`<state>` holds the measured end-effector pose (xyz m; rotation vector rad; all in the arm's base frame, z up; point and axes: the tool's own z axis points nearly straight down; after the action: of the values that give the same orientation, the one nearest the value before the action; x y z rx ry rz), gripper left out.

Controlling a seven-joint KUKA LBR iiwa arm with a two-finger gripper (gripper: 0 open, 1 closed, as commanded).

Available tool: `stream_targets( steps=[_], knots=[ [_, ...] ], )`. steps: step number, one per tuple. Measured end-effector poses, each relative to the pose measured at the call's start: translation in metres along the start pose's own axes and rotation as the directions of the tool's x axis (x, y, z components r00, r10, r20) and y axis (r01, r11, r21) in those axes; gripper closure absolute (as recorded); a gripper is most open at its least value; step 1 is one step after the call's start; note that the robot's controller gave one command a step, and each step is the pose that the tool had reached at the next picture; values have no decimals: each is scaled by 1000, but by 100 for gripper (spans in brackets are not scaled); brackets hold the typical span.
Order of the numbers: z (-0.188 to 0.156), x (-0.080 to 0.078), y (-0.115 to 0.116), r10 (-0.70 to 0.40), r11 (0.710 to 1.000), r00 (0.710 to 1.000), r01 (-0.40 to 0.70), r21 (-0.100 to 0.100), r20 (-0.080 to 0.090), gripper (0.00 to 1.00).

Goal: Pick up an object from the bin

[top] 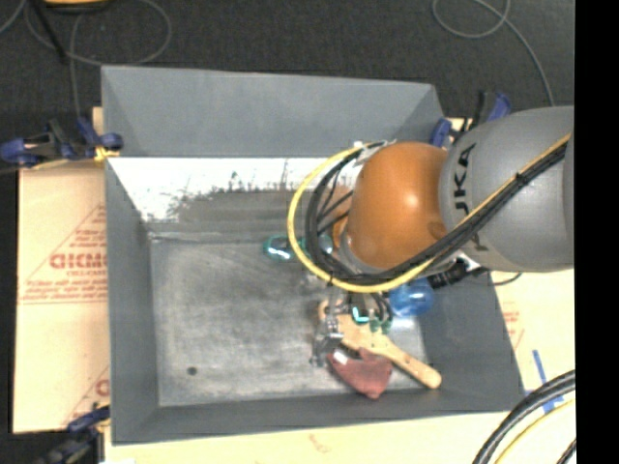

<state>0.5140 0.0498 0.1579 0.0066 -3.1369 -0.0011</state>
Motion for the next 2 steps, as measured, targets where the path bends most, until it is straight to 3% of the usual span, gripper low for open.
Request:
stream_targets(
  steps=[1,2],
  knots=[
    [-4,-2,0,1,1000,1000,-1,0,8,0],
    [17,-22,-22,-62,998,998,62,1,12,0]
  ],
)
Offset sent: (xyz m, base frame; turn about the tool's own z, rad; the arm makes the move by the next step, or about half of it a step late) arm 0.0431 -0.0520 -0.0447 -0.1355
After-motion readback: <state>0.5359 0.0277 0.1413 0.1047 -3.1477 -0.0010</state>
